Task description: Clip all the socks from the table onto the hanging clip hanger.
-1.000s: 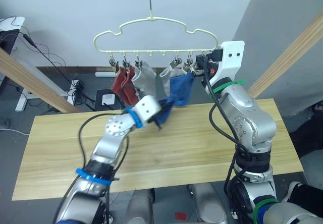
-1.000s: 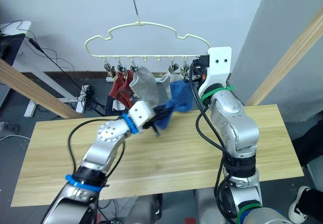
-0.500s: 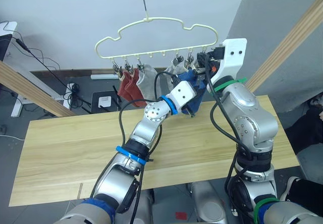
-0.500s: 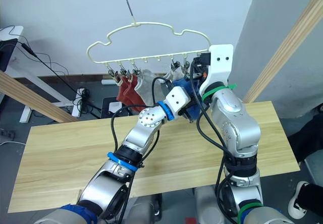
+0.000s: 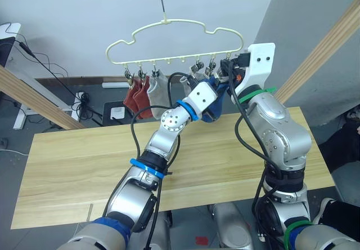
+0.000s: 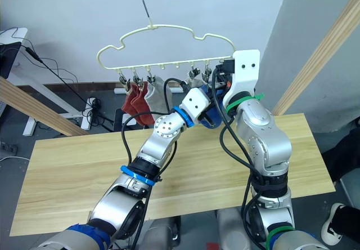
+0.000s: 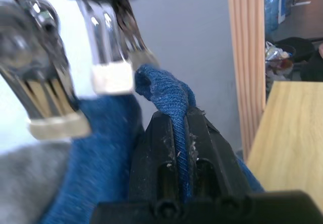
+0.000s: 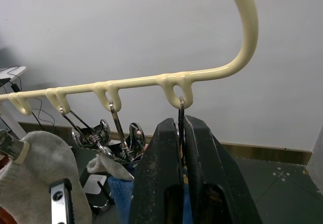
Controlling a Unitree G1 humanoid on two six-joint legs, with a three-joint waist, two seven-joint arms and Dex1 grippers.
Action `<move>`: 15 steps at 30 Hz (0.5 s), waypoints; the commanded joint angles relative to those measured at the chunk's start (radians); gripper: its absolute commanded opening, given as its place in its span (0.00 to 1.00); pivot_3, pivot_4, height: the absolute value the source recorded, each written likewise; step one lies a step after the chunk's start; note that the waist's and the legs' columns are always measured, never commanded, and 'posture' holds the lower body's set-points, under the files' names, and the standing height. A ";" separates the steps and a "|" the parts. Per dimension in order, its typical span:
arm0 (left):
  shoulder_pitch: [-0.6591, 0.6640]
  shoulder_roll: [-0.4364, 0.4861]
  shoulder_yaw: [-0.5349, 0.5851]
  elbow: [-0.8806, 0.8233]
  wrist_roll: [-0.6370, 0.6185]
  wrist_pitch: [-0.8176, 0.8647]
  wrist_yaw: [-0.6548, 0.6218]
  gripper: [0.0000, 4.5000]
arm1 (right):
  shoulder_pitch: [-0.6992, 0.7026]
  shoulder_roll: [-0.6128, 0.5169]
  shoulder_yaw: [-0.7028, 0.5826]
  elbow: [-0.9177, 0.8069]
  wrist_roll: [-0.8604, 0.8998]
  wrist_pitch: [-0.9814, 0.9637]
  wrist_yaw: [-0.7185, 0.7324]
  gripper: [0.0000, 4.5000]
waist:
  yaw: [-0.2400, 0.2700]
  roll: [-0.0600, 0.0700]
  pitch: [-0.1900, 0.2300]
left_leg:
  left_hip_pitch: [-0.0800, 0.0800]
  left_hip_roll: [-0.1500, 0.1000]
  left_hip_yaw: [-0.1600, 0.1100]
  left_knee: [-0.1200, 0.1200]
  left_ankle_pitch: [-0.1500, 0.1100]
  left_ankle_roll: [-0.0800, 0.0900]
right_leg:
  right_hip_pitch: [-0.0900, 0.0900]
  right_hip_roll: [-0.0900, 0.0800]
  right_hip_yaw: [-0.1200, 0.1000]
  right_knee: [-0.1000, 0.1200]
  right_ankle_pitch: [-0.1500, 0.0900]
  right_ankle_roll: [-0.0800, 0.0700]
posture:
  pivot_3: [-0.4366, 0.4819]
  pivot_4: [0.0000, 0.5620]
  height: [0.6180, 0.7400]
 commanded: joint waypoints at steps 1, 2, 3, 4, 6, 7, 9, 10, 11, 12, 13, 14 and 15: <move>-0.011 -0.008 0.012 -0.025 0.002 -0.026 0.012 0.00 | 0.002 -0.009 0.006 -0.049 -0.013 -0.011 -0.004 0.00 | 0.000 0.000 0.000 | 0.000 0.000 0.000 0.000 0.000 0.000 | 0.000 0.000 0.000 0.000 0.000 0.000 | 0.19 0.56 1.00; -0.011 -0.008 0.013 -0.027 0.002 -0.027 0.013 0.00 | 0.003 -0.013 0.009 -0.049 -0.015 -0.012 -0.004 0.00 | 0.000 0.000 0.000 | 0.000 0.000 0.000 0.000 0.000 0.000 | 0.000 0.000 0.000 0.000 0.000 0.000 | 0.19 0.56 1.00; -0.010 -0.009 0.014 -0.029 0.003 -0.027 0.014 0.00 | 0.004 -0.018 0.013 -0.050 -0.019 -0.014 -0.003 0.00 | 0.000 0.000 0.000 | 0.000 0.000 0.000 0.000 0.000 0.000 | 0.000 0.000 0.000 0.000 0.000 0.000 | 0.19 0.56 1.00; -0.010 -0.009 0.015 -0.030 0.004 -0.028 0.017 0.00 | 0.005 -0.023 0.018 -0.050 -0.024 -0.016 -0.001 0.00 | 0.000 0.000 0.000 | 0.000 0.000 0.000 0.000 0.000 0.000 | 0.000 0.000 0.000 0.000 0.000 0.000 | 0.18 0.56 1.00; -0.009 -0.009 0.016 -0.032 0.005 -0.027 0.020 0.00 | 0.009 -0.038 0.032 -0.049 -0.040 -0.023 0.004 0.00 | 0.000 0.000 0.000 | 0.000 0.000 0.000 0.000 0.000 0.000 | 0.000 0.000 0.000 0.000 0.000 0.000 | 0.19 0.56 1.00; -0.009 -0.009 0.017 -0.032 0.005 -0.026 0.021 0.00 | 0.010 -0.044 0.038 -0.049 -0.048 -0.027 0.006 0.00 | 0.000 0.000 0.000 | 0.000 0.000 0.000 0.000 0.000 0.000 | 0.000 0.000 0.000 0.000 0.000 0.000 | 0.19 0.56 1.00; -0.008 -0.009 0.016 -0.034 0.007 -0.025 0.022 0.00 | 0.013 -0.053 0.047 -0.050 -0.058 -0.030 0.007 0.00 | 0.000 0.000 0.000 | 0.000 0.000 0.000 0.000 0.000 0.000 | 0.000 0.000 0.000 0.000 0.000 0.000 | 0.19 0.56 1.00; -0.008 -0.009 0.017 -0.033 0.007 -0.025 0.023 0.00 | 0.014 -0.057 0.050 -0.049 -0.062 -0.031 0.007 0.00 | 0.000 0.000 0.000 | 0.000 0.000 0.000 0.000 0.000 0.000 | 0.000 0.000 0.000 0.000 0.000 0.000 | 0.19 0.56 1.00; -0.009 -0.009 0.017 -0.033 0.008 -0.024 0.024 0.00 | 0.016 -0.059 0.052 -0.049 -0.065 -0.030 0.005 0.00 | 0.000 0.000 0.000 | 0.000 0.000 0.000 0.000 0.000 0.000 | 0.000 0.000 0.000 0.000 0.000 0.000 | 0.19 0.56 1.00; -0.010 -0.009 0.017 -0.033 0.009 -0.025 0.026 0.00 | 0.017 -0.062 0.053 -0.050 -0.067 -0.029 0.004 0.00 | 0.000 0.000 0.000 | 0.000 0.000 0.000 0.000 0.000 0.000 | 0.000 0.000 0.000 0.000 0.000 0.000 | 0.19 0.56 1.00; -0.011 -0.009 0.017 -0.032 0.009 -0.024 0.029 0.00 | 0.017 -0.064 0.054 -0.050 -0.072 -0.026 0.003 0.00 | 0.000 0.000 0.000 | 0.000 0.000 0.000 0.000 0.000 0.000 | 0.000 0.000 0.000 0.000 0.000 0.000 | 0.19 0.56 1.00; -0.011 -0.009 0.017 -0.031 0.010 -0.024 0.030 0.00 | 0.017 -0.067 0.055 -0.050 -0.076 -0.022 0.003 0.00 | 0.000 0.000 0.000 | 0.000 0.000 0.000 0.000 0.000 0.000 | 0.000 0.000 0.000 0.000 0.000 0.000 | 0.19 0.56 1.00; -0.012 -0.009 0.017 -0.032 0.010 -0.024 0.032 0.00 | 0.017 -0.068 0.055 -0.051 -0.078 -0.019 0.003 0.00 | 0.000 0.000 0.000 | 0.000 0.000 0.000 0.000 0.000 0.000 | 0.000 0.000 0.000 0.000 0.000 0.000 | 0.18 0.56 1.00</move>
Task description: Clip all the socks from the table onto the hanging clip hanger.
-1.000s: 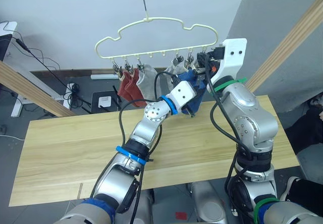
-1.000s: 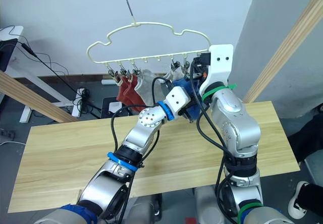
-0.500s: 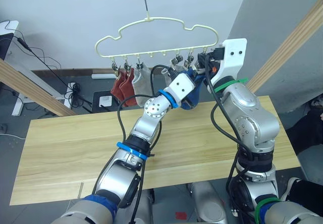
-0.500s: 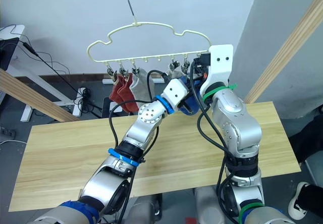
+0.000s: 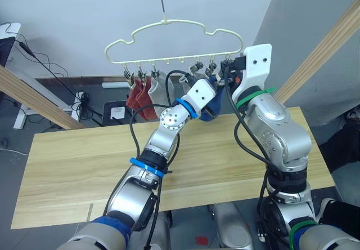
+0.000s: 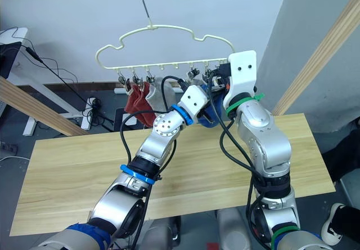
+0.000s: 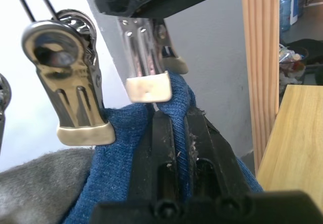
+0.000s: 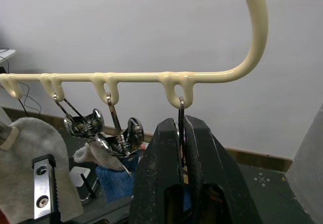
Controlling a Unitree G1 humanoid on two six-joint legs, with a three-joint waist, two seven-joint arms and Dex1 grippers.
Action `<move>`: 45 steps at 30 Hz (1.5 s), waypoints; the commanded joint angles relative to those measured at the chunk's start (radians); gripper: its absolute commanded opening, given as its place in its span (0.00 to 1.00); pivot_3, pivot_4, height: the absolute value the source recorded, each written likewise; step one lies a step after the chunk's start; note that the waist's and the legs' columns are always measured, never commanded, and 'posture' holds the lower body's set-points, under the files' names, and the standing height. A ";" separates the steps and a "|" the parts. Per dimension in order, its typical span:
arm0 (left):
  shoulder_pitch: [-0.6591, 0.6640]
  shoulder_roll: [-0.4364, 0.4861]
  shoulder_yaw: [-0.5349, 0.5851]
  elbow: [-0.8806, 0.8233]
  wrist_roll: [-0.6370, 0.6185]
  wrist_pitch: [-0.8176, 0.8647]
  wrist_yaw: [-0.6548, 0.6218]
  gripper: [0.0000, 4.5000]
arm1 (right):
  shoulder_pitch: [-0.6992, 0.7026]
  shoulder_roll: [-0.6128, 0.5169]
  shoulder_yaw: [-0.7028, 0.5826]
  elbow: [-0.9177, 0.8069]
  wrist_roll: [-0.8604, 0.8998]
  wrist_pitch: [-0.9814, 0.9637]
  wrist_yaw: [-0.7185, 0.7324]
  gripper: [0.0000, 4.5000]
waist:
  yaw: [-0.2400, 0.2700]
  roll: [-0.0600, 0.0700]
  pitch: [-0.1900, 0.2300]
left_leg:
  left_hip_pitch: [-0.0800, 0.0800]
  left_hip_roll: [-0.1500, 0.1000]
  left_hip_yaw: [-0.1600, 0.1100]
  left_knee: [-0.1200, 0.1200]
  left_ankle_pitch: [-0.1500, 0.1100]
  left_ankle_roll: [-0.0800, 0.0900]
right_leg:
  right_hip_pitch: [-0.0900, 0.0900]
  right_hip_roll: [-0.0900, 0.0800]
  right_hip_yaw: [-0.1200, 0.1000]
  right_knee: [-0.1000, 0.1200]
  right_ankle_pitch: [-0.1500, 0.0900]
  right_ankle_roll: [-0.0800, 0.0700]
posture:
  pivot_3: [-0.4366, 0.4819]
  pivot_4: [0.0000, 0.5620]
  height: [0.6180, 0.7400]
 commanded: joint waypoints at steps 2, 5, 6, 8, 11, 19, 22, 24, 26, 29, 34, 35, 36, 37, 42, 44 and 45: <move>-0.012 -0.008 0.008 -0.031 0.004 -0.024 0.012 0.00 | 0.003 -0.014 -0.002 -0.043 -0.025 0.004 -0.004 0.00 | 0.000 0.000 0.000 | 0.000 0.000 0.000 0.000 0.000 0.000 | 0.000 0.000 0.000 0.000 0.000 0.000 | 0.19 0.56 1.00; -0.014 -0.010 0.009 -0.032 0.006 -0.024 0.016 0.00 | 0.000 -0.008 -0.009 -0.042 -0.028 0.006 -0.008 0.06 | 0.000 0.000 0.000 | 0.000 0.000 0.000 0.000 0.000 0.000 | 0.000 0.000 0.000 0.000 0.000 0.000 | 0.19 0.56 1.00; -0.014 -0.011 0.009 -0.032 0.006 -0.023 0.017 0.00 | 0.000 -0.004 -0.013 -0.042 -0.026 0.005 -0.009 0.12 | 0.000 0.000 0.000 | 0.000 0.000 0.000 0.000 0.000 0.000 | 0.000 0.000 0.000 0.000 0.000 0.000 | 0.19 0.56 1.00; -0.014 -0.012 0.009 -0.033 0.007 -0.022 0.018 0.00 | -0.001 0.004 -0.019 -0.044 -0.018 0.006 -0.010 0.25 | 0.000 0.000 0.000 | 0.000 0.000 0.000 0.000 0.000 0.000 | 0.000 0.000 0.000 0.000 0.000 0.000 | 0.19 0.56 1.00; -0.017 -0.013 0.010 -0.030 0.007 -0.022 0.019 0.00 | -0.004 0.019 -0.027 -0.048 -0.009 0.008 -0.009 0.51 | 0.000 0.000 0.000 | 0.000 0.000 0.000 0.000 0.000 0.000 | 0.000 0.000 0.000 0.000 0.000 0.000 | 0.19 0.57 1.00; -0.016 -0.024 0.024 -0.030 -0.010 -0.014 0.021 0.00 | -0.005 0.046 -0.061 -0.084 0.018 0.015 0.004 0.88 | 0.000 0.000 0.000 | 0.000 0.000 0.000 0.000 0.000 0.000 | 0.000 0.000 0.000 0.000 0.000 0.000 | 0.19 0.57 1.00; 0.003 -0.024 0.019 -0.053 -0.045 0.013 -0.041 0.17 | 0.013 0.024 -0.070 -0.126 0.041 0.036 0.034 0.88 | 0.000 0.000 0.000 | 0.000 0.000 0.000 0.000 0.000 0.000 | 0.000 0.000 0.000 0.000 0.000 0.000 | 0.19 0.57 1.00; 0.021 -0.018 0.009 -0.076 -0.063 0.027 -0.090 0.30 | 0.032 -0.004 -0.075 -0.164 0.067 0.057 0.067 0.88 | 0.000 0.000 0.000 | 0.000 0.000 0.000 0.000 0.000 0.000 | 0.000 0.000 0.000 0.000 0.000 0.000 | 0.20 0.57 1.00; 0.039 -0.014 0.003 -0.100 -0.080 0.050 -0.131 0.43 | 0.053 -0.034 -0.081 -0.199 0.095 0.077 0.099 0.88 | 0.000 0.000 0.000 | 0.000 0.000 0.000 0.000 0.000 0.000 | 0.000 0.000 0.000 -0.001 0.000 0.000 | 0.20 0.58 1.00; 0.069 0.000 -0.005 -0.143 -0.108 0.090 -0.203 0.62 | 0.078 -0.091 -0.089 -0.233 0.127 0.101 0.146 0.88 | 0.001 0.000 0.000 | 0.000 0.000 0.000 0.000 0.000 0.000 | 0.000 0.000 0.000 -0.001 0.000 0.000 | 0.20 0.58 1.00; 0.146 0.075 -0.017 -0.258 -0.164 0.162 -0.350 0.94 | 0.114 -0.198 -0.099 -0.254 0.160 0.100 0.229 0.88 | -0.001 0.000 0.000 | 0.001 0.001 0.000 0.000 0.000 0.000 | 0.001 0.001 0.000 0.000 0.000 0.000 | 0.19 0.57 1.00; 0.166 0.098 -0.016 -0.288 -0.178 0.174 -0.380 1.00 | 0.122 -0.221 -0.096 -0.256 0.165 0.094 0.249 0.88 | -0.002 0.000 0.000 | 0.001 0.001 0.000 0.000 0.000 0.000 | 0.001 0.001 0.000 0.000 0.000 0.000 | 0.19 0.57 1.00; 0.184 0.119 -0.012 -0.318 -0.192 0.180 -0.407 1.00 | 0.130 -0.243 -0.093 -0.257 0.170 0.087 0.269 0.92 | -0.002 0.000 0.000 | 0.001 0.001 0.000 0.000 0.000 0.001 | 0.001 0.001 0.000 0.001 0.000 0.000 | 0.20 0.57 1.00; 0.201 0.146 -0.008 -0.349 -0.200 0.181 -0.431 1.00 | 0.140 -0.268 -0.087 -0.259 0.174 0.079 0.295 0.97 | -0.003 0.000 0.000 | 0.001 0.001 0.000 0.000 0.000 0.001 | 0.001 0.001 0.000 0.001 0.000 0.000 | 0.20 0.57 1.00; 0.263 0.265 0.050 -0.475 -0.260 0.232 -0.492 1.00 | 0.174 -0.367 -0.068 -0.256 0.188 0.031 0.402 0.99 | 0.001 0.000 0.000 | 0.001 0.001 0.000 0.000 0.000 0.001 | 0.001 0.001 0.000 0.001 0.000 0.000 | 0.22 0.56 1.00; 0.282 0.301 0.074 -0.522 -0.286 0.265 -0.499 1.00 | 0.181 -0.393 -0.066 -0.249 0.193 0.014 0.431 0.99 | 0.003 0.000 0.000 | 0.001 0.001 0.000 0.000 0.000 0.001 | 0.001 0.001 0.000 0.000 0.000 0.000 | 0.22 0.56 1.00; 0.294 0.317 0.088 -0.548 -0.304 0.284 -0.500 1.00 | 0.183 -0.404 -0.064 -0.245 0.195 0.005 0.444 0.99 | 0.004 0.000 0.000 | 0.001 0.001 0.000 0.000 0.000 0.001 | 0.001 0.001 0.000 0.000 0.000 0.000 | 0.23 0.56 1.00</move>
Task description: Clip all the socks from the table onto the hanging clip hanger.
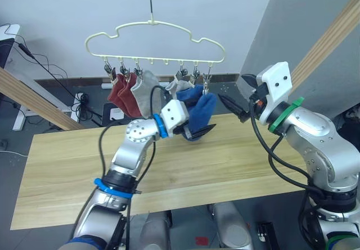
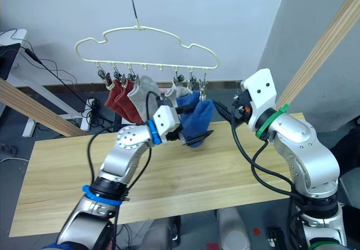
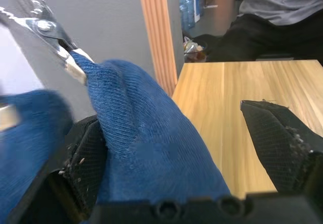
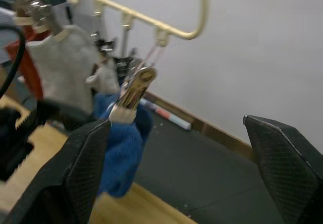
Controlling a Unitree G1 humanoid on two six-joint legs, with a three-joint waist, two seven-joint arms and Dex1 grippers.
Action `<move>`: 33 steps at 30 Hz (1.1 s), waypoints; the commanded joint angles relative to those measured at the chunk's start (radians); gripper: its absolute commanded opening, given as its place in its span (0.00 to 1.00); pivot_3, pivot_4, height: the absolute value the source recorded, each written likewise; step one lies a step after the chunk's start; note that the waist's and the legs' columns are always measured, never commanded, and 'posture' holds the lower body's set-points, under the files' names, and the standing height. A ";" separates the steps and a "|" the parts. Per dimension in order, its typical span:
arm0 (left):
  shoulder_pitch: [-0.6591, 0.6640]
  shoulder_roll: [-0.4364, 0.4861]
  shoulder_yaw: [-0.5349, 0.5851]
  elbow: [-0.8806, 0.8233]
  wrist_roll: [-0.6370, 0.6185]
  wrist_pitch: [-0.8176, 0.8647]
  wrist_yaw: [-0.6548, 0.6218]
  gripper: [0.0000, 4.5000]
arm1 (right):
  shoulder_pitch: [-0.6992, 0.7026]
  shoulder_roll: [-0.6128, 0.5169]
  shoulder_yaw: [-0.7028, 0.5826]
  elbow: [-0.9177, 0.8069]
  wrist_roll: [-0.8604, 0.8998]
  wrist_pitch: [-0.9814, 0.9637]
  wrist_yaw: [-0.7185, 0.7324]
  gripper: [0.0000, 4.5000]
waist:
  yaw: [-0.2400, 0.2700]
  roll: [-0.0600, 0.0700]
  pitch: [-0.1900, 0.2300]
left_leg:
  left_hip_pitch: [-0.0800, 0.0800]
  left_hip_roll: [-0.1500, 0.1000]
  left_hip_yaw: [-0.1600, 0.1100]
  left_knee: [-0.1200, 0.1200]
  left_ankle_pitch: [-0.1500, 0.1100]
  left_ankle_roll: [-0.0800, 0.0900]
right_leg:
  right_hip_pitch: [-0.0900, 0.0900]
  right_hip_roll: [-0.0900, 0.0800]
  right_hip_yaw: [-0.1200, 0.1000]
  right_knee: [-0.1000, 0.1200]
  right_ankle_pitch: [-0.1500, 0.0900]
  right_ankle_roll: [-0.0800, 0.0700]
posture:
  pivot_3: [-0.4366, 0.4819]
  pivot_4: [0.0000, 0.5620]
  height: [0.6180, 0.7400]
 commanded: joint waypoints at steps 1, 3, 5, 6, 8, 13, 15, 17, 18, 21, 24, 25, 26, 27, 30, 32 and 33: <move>0.031 0.035 0.049 -0.119 -0.067 0.056 -0.009 1.00 | 0.006 -0.031 -0.004 -0.031 0.016 -0.052 0.053 0.99 | 0.001 0.000 0.000 | 0.000 0.000 0.000 0.000 0.000 0.000 | 0.000 0.000 0.000 0.000 0.000 0.000 | 0.23 0.56 1.00; 0.045 0.037 0.068 -0.148 -0.094 0.095 0.013 1.00 | 0.008 -0.039 -0.004 -0.020 0.015 -0.067 0.067 0.99 | 0.004 0.000 0.000 | 0.000 0.000 0.000 0.000 0.000 0.000 | 0.000 0.000 0.000 0.000 0.000 0.000 | 0.25 0.55 1.00; 0.048 0.014 0.090 -0.158 -0.122 0.138 0.056 1.00 | 0.006 -0.042 0.002 -0.009 0.009 -0.080 0.073 0.99 | 0.009 0.000 0.000 | 0.000 0.000 0.000 0.000 0.000 0.000 | 0.000 0.000 0.000 -0.001 0.000 0.000 | 0.25 0.55 1.00; 0.047 0.000 0.099 -0.162 -0.141 0.161 0.072 1.00 | 0.005 -0.041 0.006 -0.005 0.006 -0.086 0.074 0.99 | 0.013 0.000 0.000 | 0.000 0.000 0.000 0.000 0.000 0.000 | 0.000 0.000 0.000 -0.001 0.000 0.000 | 0.25 0.55 1.00; 0.040 -0.033 0.124 -0.170 -0.184 0.214 0.112 1.00 | 0.003 -0.043 0.017 0.000 -0.001 -0.097 0.076 0.99 | 0.019 0.000 0.000 | 0.000 0.000 0.000 0.000 0.000 0.000 | 0.000 0.000 0.000 0.000 0.000 0.000 | 0.25 0.55 1.00; 0.062 -0.009 0.167 -0.195 -0.213 0.259 0.134 1.00 | 0.015 -0.063 0.017 -0.011 0.004 -0.107 0.095 0.99 | 0.024 0.000 0.000 | 0.000 0.000 0.000 0.000 0.000 0.000 | 0.000 0.000 0.000 0.000 0.000 0.000 | 0.24 0.54 1.00; 0.080 0.035 0.170 -0.216 -0.203 0.256 0.116 1.00 | 0.021 -0.081 0.010 -0.011 0.009 -0.116 0.114 0.99 | 0.024 0.000 0.000 | 0.000 0.000 0.000 0.000 0.000 0.000 | 0.000 0.000 0.000 0.000 0.000 0.000 | 0.24 0.53 1.00; 0.108 0.102 0.174 -0.243 -0.183 0.239 0.085 1.00 | 0.027 -0.105 -0.001 -0.005 0.016 -0.126 0.140 0.99 | 0.024 0.000 0.000 | 0.000 0.000 0.000 0.000 0.000 0.000 | 0.000 0.000 0.000 0.000 0.000 0.000 | 0.25 0.52 1.00; 0.122 0.135 0.183 -0.257 -0.178 0.240 0.075 1.00 | 0.029 -0.118 -0.007 0.002 0.018 -0.134 0.153 0.99 | 0.024 0.000 0.000 | 0.000 0.000 0.000 0.000 0.000 0.000 | 0.000 0.000 0.000 -0.001 0.000 0.000 | 0.25 0.51 1.00; 0.177 0.274 0.256 -0.303 -0.188 0.304 0.057 1.00 | 0.033 -0.179 -0.035 0.043 0.019 -0.173 0.222 0.99 | 0.025 0.000 0.000 | 0.000 0.000 0.000 0.000 0.000 0.000 | 0.000 0.000 0.000 -0.001 0.000 0.000 | 0.28 0.50 1.00; 0.207 0.366 0.305 -0.317 -0.190 0.372 0.073 1.00 | 0.041 -0.229 -0.059 0.081 0.031 -0.212 0.288 0.99 | 0.030 0.000 0.000 | 0.000 0.001 0.000 0.000 0.000 0.000 | 0.000 0.000 -0.001 -0.001 0.000 0.000 | 0.30 0.48 1.00; 0.218 0.390 0.320 -0.324 -0.189 0.383 0.073 1.00 | 0.044 -0.245 -0.065 0.092 0.035 -0.225 0.310 0.99 | 0.031 0.000 0.000 | 0.000 0.000 0.000 0.000 0.000 0.000 | 0.000 0.000 -0.001 0.000 0.000 0.000 | 0.30 0.48 1.00; 0.230 0.413 0.336 -0.328 -0.189 0.391 0.073 1.00 | 0.047 -0.258 -0.072 0.105 0.040 -0.238 0.331 0.99 | 0.033 0.000 0.000 | 0.000 0.000 0.000 0.000 0.000 0.000 | 0.000 0.000 -0.001 -0.001 0.000 0.000 | 0.31 0.47 1.00; 0.242 0.436 0.353 -0.328 -0.192 0.403 0.069 1.00 | 0.050 -0.280 -0.083 0.118 0.045 -0.251 0.360 0.99 | 0.034 0.000 0.000 | 0.000 0.000 0.000 0.000 0.000 0.000 | 0.000 0.000 -0.001 -0.001 0.000 0.000 | 0.31 0.46 1.00; 0.264 0.489 0.431 -0.280 -0.229 0.426 0.038 1.00 | 0.049 -0.326 -0.105 0.169 0.046 -0.297 0.418 0.99 | 0.036 -0.001 -0.001 | -0.001 0.000 0.000 0.000 0.000 0.000 | 0.000 -0.001 -0.001 -0.001 0.000 0.000 | 0.33 0.43 1.00; 0.269 0.505 0.456 -0.258 -0.238 0.440 0.035 1.00 | 0.049 -0.347 -0.112 0.203 0.040 -0.325 0.440 0.99 | 0.039 -0.001 -0.002 | -0.001 0.000 0.000 0.000 0.000 0.000 | 0.000 -0.001 -0.001 -0.001 0.000 0.000 | 0.34 0.41 1.00; 0.270 0.510 0.466 -0.250 -0.242 0.444 0.035 1.00 | 0.049 -0.356 -0.113 0.219 0.035 -0.339 0.449 0.99 | 0.041 -0.001 -0.003 | 0.000 0.001 0.000 0.000 0.000 0.000 | 0.000 -0.001 -0.001 -0.001 0.000 0.000 | 0.34 0.40 1.00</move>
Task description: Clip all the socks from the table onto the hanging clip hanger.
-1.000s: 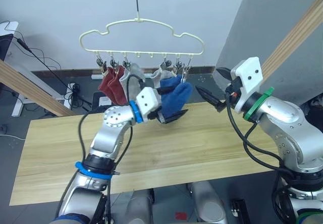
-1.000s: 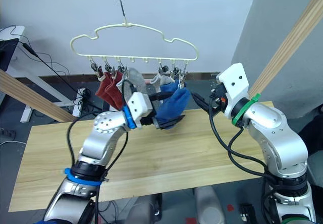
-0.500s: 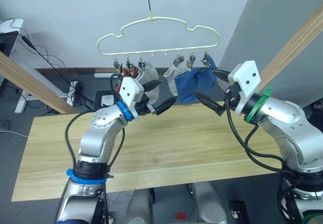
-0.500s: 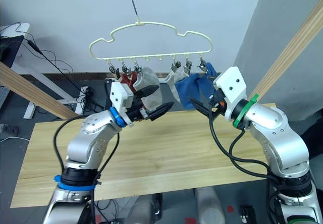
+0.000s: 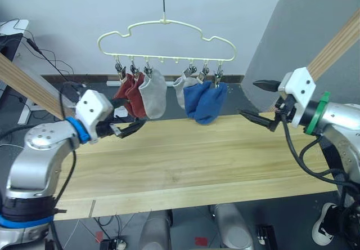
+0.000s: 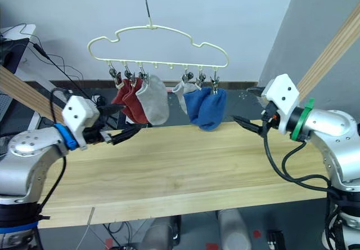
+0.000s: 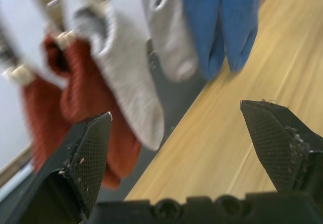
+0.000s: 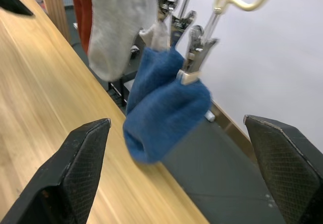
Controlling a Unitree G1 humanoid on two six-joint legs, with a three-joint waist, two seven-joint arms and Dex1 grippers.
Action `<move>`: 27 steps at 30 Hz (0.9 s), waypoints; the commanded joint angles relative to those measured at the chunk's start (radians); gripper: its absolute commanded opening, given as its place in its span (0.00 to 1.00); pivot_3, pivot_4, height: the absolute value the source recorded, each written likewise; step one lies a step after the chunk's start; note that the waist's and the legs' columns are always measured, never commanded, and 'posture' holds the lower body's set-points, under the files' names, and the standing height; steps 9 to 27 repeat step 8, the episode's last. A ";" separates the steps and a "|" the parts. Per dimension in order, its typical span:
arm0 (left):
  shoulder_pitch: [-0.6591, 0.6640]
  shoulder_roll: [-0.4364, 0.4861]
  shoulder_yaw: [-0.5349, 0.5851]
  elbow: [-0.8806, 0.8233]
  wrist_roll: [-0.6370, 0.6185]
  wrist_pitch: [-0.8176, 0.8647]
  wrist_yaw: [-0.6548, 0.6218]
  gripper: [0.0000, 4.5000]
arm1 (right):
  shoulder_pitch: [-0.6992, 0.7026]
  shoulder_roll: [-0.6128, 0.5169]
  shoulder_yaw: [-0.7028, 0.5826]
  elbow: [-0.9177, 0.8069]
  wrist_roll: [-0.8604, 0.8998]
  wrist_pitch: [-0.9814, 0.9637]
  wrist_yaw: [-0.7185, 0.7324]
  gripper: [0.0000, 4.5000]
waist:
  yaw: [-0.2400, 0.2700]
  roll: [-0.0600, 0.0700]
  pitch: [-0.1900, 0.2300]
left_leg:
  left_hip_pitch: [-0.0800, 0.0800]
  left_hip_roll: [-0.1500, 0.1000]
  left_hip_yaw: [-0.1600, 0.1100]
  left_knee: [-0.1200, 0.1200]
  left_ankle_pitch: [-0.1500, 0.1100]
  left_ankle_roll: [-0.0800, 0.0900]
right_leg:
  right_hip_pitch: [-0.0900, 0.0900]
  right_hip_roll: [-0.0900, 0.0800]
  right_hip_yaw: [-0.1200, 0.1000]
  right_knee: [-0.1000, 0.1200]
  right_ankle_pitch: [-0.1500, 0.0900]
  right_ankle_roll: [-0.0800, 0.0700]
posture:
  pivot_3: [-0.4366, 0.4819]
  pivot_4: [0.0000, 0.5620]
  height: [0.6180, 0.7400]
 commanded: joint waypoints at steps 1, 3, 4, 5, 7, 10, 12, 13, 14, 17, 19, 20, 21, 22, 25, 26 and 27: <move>0.009 0.026 0.060 0.012 -0.020 0.011 -0.006 1.00 | -0.002 -0.031 -0.036 0.029 -0.006 -0.065 0.043 0.99 | 0.005 0.000 -0.003 | 0.000 0.000 0.000 0.000 0.000 0.000 | 0.000 0.000 0.000 0.000 0.000 0.000 | 0.34 0.40 1.00; 0.012 0.032 0.059 0.020 -0.012 0.011 -0.001 1.00 | -0.004 -0.037 -0.034 0.048 -0.009 -0.081 0.051 0.99 | 0.011 -0.001 -0.005 | 0.000 0.000 0.001 0.000 0.000 0.000 | 0.000 0.000 0.000 0.000 0.000 0.000 | 0.34 0.39 1.00; 0.009 0.028 0.061 0.025 -0.015 0.007 -0.001 1.00 | -0.008 -0.038 -0.030 0.058 -0.011 -0.088 0.054 0.99 | 0.013 -0.001 -0.006 | 0.000 0.000 0.001 0.000 0.000 -0.001 | 0.000 0.000 0.000 0.000 0.000 0.000 | 0.34 0.39 1.00; 0.008 0.025 0.062 0.028 -0.013 0.001 0.004 1.00 | -0.010 -0.039 -0.027 0.064 -0.013 -0.093 0.057 0.99 | 0.016 -0.002 -0.006 | 0.000 0.000 0.001 0.000 0.001 -0.001 | 0.000 0.000 0.000 0.000 0.000 -0.001 | 0.34 0.39 1.00; 0.000 0.009 0.068 0.034 -0.026 -0.001 0.011 1.00 | -0.015 -0.039 -0.020 0.076 -0.018 -0.102 0.061 0.99 | 0.020 -0.003 -0.008 | 0.000 0.000 0.000 0.000 0.002 -0.003 | 0.000 0.000 0.000 0.000 0.001 -0.001 | 0.35 0.38 1.00; -0.005 0.002 0.070 0.041 -0.029 -0.009 0.014 1.00 | -0.017 -0.038 -0.016 0.080 -0.020 -0.107 0.063 0.99 | 0.020 -0.003 -0.008 | 0.000 0.000 0.000 0.000 0.002 -0.003 | 0.000 0.000 0.000 0.000 0.001 -0.001 | 0.35 0.38 1.00; -0.005 0.002 0.070 0.041 -0.029 -0.009 0.014 1.00 | -0.017 -0.038 -0.016 0.080 -0.020 -0.107 0.063 0.99 | 0.020 -0.003 -0.008 | 0.000 0.000 0.000 0.000 0.002 -0.003 | 0.000 0.000 0.000 0.000 0.001 -0.001 | 0.35 0.38 1.00; -0.005 0.002 0.070 0.041 -0.029 -0.009 0.014 1.00 | -0.017 -0.038 -0.016 0.080 -0.020 -0.107 0.063 0.99 | 0.020 -0.003 -0.008 | 0.000 0.000 0.000 0.000 0.002 -0.003 | 0.000 0.000 0.000 0.000 0.001 -0.001 | 0.35 0.38 1.00; -0.005 0.002 0.070 0.041 -0.029 -0.009 0.014 1.00 | -0.017 -0.038 -0.016 0.080 -0.020 -0.107 0.063 0.99 | 0.020 -0.003 -0.008 | 0.000 0.000 0.000 0.000 0.002 -0.003 | 0.000 0.000 0.000 0.000 0.001 -0.001 | 0.35 0.38 1.00; -0.005 0.002 0.070 0.041 -0.029 -0.009 0.014 1.00 | -0.017 -0.038 -0.016 0.080 -0.020 -0.107 0.063 0.99 | 0.020 -0.003 -0.008 | 0.000 0.000 0.000 0.000 0.002 -0.003 | 0.000 0.000 0.000 0.000 0.001 -0.001 | 0.35 0.38 1.00; -0.005 0.002 0.070 0.041 -0.029 -0.009 0.014 1.00 | -0.017 -0.038 -0.016 0.080 -0.020 -0.107 0.063 0.99 | 0.020 -0.003 -0.008 | 0.000 0.000 0.000 0.000 0.002 -0.003 | 0.000 0.000 0.000 0.000 0.001 -0.001 | 0.35 0.38 1.00; -0.005 0.002 0.070 0.041 -0.029 -0.009 0.014 1.00 | -0.017 -0.038 -0.016 0.080 -0.020 -0.107 0.063 0.99 | 0.020 -0.003 -0.008 | 0.000 0.000 0.000 0.000 0.002 -0.003 | 0.000 0.000 0.000 0.000 0.001 -0.001 | 0.35 0.38 1.00; -0.005 0.002 0.070 0.041 -0.029 -0.009 0.014 1.00 | -0.017 -0.038 -0.016 0.080 -0.020 -0.107 0.063 0.99 | 0.020 -0.003 -0.008 | 0.000 0.000 0.000 0.000 0.002 -0.003 | 0.000 0.000 0.000 0.000 0.001 -0.001 | 0.35 0.38 1.00; -0.005 0.002 0.070 0.041 -0.029 -0.009 0.014 1.00 | -0.017 -0.038 -0.016 0.080 -0.020 -0.107 0.063 0.99 | 0.020 -0.003 -0.008 | 0.000 0.000 0.000 0.000 0.002 -0.003 | 0.000 0.000 0.000 0.000 0.001 -0.001 | 0.35 0.38 1.00; -0.005 0.002 0.070 0.041 -0.029 -0.009 0.014 1.00 | -0.017 -0.038 -0.016 0.080 -0.020 -0.107 0.063 0.99 | 0.020 -0.003 -0.008 | 0.000 0.000 0.000 0.000 0.002 -0.003 | 0.000 0.000 0.000 0.000 0.001 -0.001 | 0.35 0.38 1.00; -0.005 0.002 0.070 0.041 -0.029 -0.009 0.014 1.00 | -0.017 -0.038 -0.016 0.080 -0.020 -0.107 0.063 0.99 | 0.020 -0.003 -0.008 | 0.000 0.000 0.000 0.000 0.002 -0.003 | 0.000 0.000 0.000 0.000 0.001 -0.001 | 0.35 0.38 1.00; -0.005 0.002 0.070 0.041 -0.029 -0.009 0.014 1.00 | -0.017 -0.038 -0.016 0.080 -0.020 -0.107 0.063 0.99 | 0.020 -0.003 -0.008 | 0.000 0.000 0.000 0.000 0.002 -0.003 | 0.000 0.000 0.000 0.000 0.001 -0.001 | 0.35 0.38 1.00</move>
